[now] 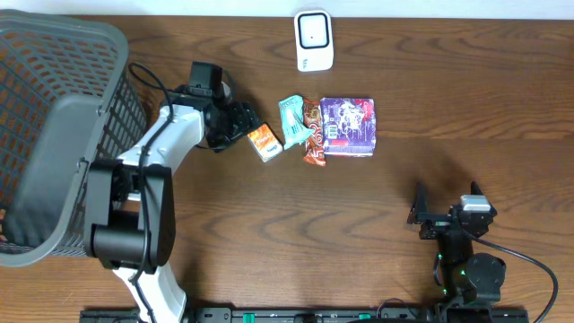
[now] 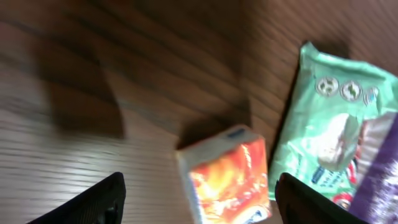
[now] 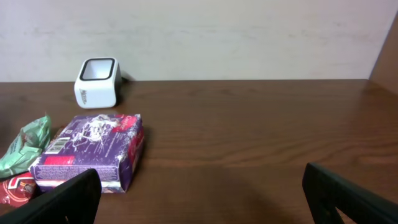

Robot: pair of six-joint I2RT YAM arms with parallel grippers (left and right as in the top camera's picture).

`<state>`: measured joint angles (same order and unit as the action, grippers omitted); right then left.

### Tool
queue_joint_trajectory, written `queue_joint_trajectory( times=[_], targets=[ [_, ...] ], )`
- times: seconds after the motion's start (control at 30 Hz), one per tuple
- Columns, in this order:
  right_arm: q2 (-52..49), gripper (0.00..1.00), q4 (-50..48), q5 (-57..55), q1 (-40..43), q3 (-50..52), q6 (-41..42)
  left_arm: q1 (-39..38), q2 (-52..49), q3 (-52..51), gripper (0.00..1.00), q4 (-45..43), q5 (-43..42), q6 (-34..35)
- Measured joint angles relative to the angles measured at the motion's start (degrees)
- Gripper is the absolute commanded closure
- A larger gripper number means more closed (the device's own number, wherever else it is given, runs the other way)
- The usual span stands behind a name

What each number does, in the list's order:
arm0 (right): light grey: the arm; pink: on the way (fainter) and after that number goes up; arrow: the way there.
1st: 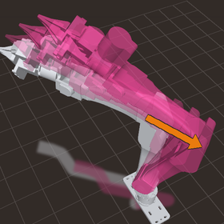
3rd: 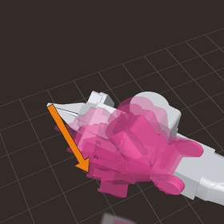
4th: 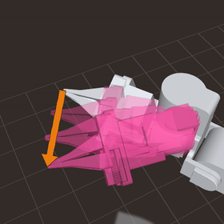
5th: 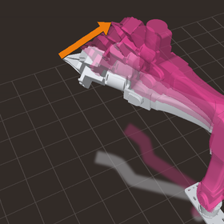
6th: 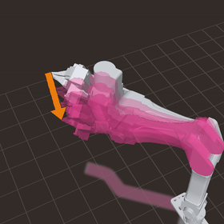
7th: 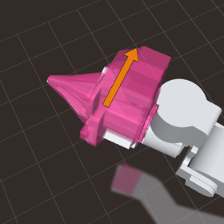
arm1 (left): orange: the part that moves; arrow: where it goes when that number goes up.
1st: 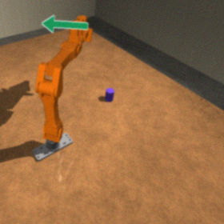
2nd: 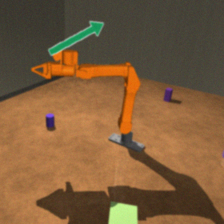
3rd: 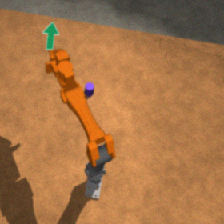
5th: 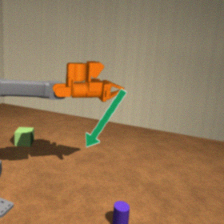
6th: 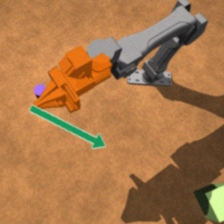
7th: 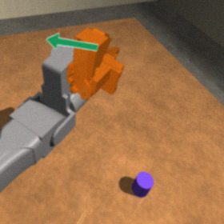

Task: Scan the item barcode
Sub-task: 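Release the tissue pack on the table left of the green pouch, then move the left gripper back over the basket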

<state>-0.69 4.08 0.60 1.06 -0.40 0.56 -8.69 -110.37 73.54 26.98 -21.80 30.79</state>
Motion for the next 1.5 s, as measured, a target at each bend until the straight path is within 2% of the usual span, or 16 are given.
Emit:
queue_joint_trajectory(
  times=[0.13, 0.2, 0.3, 0.43, 0.6, 0.67, 0.8, 1.1, 1.13, 1.27, 1.3, 1.4, 1.5],
  targets=[
    [0.00, 0.01, 0.00, 0.00, 0.00, 0.00, 0.00, 0.00, 1.57, 0.00, 0.25, 0.35, 2.97, -1.14],
    [0.00, 0.01, -0.02, 0.00, 0.00, 0.00, 0.00, -0.04, 1.95, 0.00, 0.31, 0.83, 3.80, -1.46],
    [0.00, 0.01, -0.02, 0.00, 0.00, 0.00, 0.00, 0.00, 2.34, 0.00, 0.35, 1.66, 4.39, -2.78],
    [0.00, 0.01, -0.02, 0.00, 0.00, 0.00, 0.00, 0.00, 4.66, 0.00, 0.35, 3.06, 5.05, -3.87],
    [0.00, 0.01, -0.02, 0.00, 0.00, 0.00, 0.00, 0.00, 12.13, 0.00, 0.35, 5.31, 5.46, -4.39],
    [0.00, 0.01, 0.00, 0.00, 0.00, 0.00, 0.00, -0.02, 15.80, 0.00, 0.34, 7.19, 5.44, -5.49],
    [0.00, 0.01, -0.02, 0.00, 0.00, 0.00, 0.00, -0.09, 21.70, 0.07, 0.23, 12.50, 6.82, -7.41],
    [0.00, 0.01, 0.00, 0.00, 0.00, 0.00, 0.00, -0.11, 25.03, 0.11, 0.21, 22.73, 20.13, -8.50],
    [0.00, 0.01, 0.00, 0.00, 0.00, 0.00, 0.00, -0.11, 25.03, 0.11, 0.24, 23.12, 21.35, -8.55],
    [0.00, 0.01, 0.00, 0.00, 0.00, 0.00, 0.00, -0.11, 25.05, 0.11, 0.65, 23.39, 24.92, -8.50],
    [0.00, 0.01, 0.00, -0.02, 0.00, 0.00, 0.00, -0.11, 25.11, 0.11, 0.73, 23.41, 25.55, -8.61],
    [0.00, 0.01, -0.02, 0.00, 0.00, 0.00, 0.00, -0.11, 25.88, 0.11, 0.76, 23.71, 26.80, -8.85],
    [0.00, 0.01, 0.00, 0.00, 0.00, 0.00, 0.00, -0.11, 28.20, 0.11, 0.89, 23.80, 28.89, -8.83]
  ],
)
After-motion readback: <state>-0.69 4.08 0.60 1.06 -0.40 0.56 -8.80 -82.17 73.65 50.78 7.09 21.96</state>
